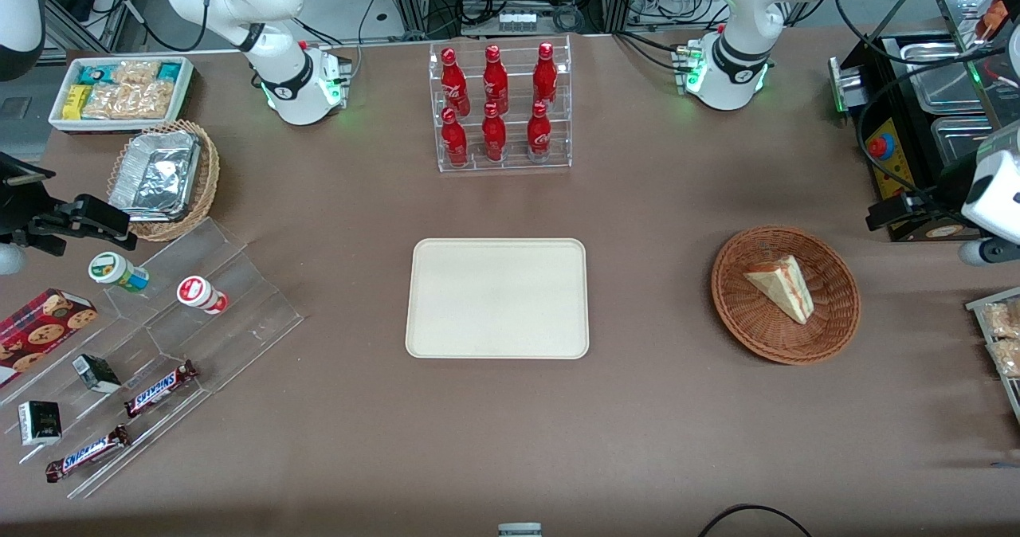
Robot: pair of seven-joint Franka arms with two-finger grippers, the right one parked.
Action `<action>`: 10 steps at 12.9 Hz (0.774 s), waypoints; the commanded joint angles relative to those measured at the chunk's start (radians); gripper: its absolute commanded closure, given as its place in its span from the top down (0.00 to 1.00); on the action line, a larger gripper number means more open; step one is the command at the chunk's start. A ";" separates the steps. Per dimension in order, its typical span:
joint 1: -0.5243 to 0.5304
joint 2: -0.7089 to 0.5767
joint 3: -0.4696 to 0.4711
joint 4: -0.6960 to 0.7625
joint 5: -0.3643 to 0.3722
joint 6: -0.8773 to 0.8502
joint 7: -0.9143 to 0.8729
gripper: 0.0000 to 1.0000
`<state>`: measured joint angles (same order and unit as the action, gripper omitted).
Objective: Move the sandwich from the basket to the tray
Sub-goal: 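Move the open left gripper over the sandwich in the wicker basket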
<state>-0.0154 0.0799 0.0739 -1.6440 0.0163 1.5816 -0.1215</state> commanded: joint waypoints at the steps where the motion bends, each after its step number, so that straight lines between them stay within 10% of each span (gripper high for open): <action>1: -0.002 -0.003 0.006 -0.084 0.069 0.064 -0.004 1.00; 6: 0.074 -0.020 0.015 -0.328 0.068 0.282 -0.006 1.00; 10: 0.074 -0.006 0.017 -0.473 -0.085 0.484 -0.107 1.00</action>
<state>0.0593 0.0999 0.0921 -2.0612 -0.0271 2.0051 -0.1661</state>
